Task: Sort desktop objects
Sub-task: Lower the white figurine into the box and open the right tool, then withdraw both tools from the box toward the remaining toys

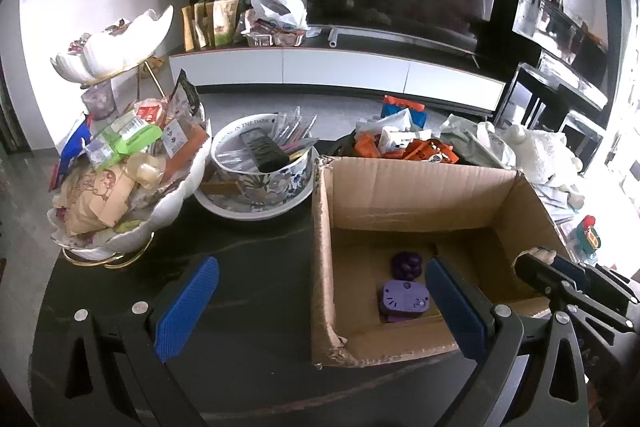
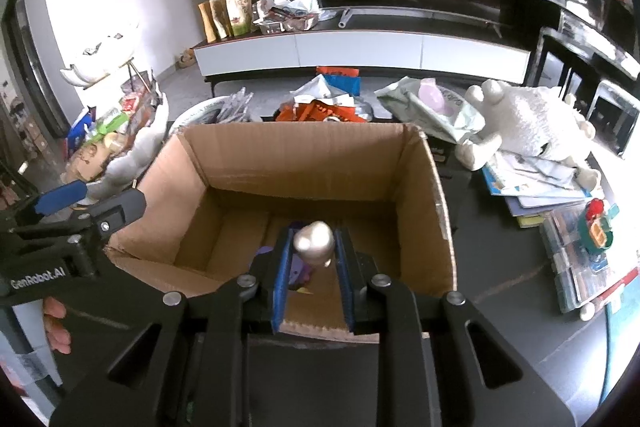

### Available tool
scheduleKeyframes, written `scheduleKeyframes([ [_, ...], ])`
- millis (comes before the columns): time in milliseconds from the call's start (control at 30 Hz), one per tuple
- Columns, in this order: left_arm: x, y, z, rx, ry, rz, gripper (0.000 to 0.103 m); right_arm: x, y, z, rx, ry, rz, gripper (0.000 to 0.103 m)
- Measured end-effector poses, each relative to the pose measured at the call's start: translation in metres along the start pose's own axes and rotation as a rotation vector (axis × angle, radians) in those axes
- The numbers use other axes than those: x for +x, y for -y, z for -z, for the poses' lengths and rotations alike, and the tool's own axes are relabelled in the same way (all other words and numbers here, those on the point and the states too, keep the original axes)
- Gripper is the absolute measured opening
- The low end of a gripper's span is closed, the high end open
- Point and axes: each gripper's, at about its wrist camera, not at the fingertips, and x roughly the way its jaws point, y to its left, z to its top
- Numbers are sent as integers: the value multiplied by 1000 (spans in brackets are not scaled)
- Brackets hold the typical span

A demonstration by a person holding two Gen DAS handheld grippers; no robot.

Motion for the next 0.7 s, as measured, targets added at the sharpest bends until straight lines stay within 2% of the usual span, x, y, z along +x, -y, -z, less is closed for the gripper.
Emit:
scheduleKeyframes([
  [33,0,0,0,-1,-2,-1,102,0,-1,0,-1,4,0,31],
  [100,0,-1,0,0,-6,-2,102,-1,-2,-1,-3,12,2,60],
  [133,0,-1,1,0,-7,-3,102,-3,-3,-1,-7,20,4,64],
  [367,-4,1,2,16,-1,-20,102,-10,-7,1,-29,39,14,65],
  [500,-6,0,3,14,-2,-17,102,-13,-9,3,-30,44,10,72],
  [700,-11,2,5,19,-1,-16,102,-17,-13,4,-49,47,12,74],
])
